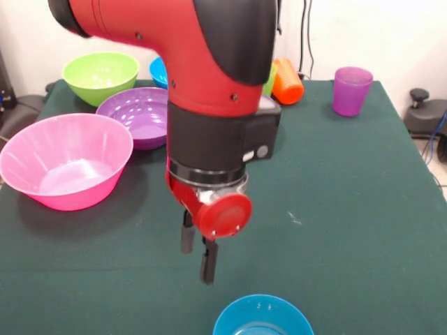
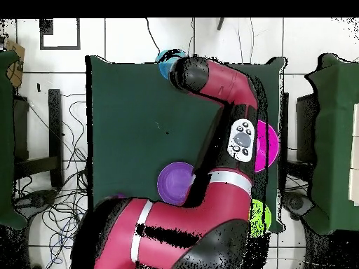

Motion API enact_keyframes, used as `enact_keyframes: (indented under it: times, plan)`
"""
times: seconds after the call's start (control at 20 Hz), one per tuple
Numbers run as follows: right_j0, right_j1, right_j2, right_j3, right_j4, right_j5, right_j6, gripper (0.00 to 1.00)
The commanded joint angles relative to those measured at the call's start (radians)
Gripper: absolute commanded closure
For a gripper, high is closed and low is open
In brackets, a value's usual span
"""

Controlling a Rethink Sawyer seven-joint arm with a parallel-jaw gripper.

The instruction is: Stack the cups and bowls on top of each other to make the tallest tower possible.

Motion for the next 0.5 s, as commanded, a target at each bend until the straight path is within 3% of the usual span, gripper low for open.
enact_keyframes:
  times: [0.05, 0.35, 0.5]
  plan:
    - [0.034, 0.139, 0.022, -0.035, -0.034, 0.016, 0.090, 0.00]
    - [0.059, 0.179, -0.015, -0.130, 0.020, 0.042, 0.170, 0.00]
    - [0.068, 0.159, -0.025, -0.119, 0.033, 0.064, 0.172, 0.00]
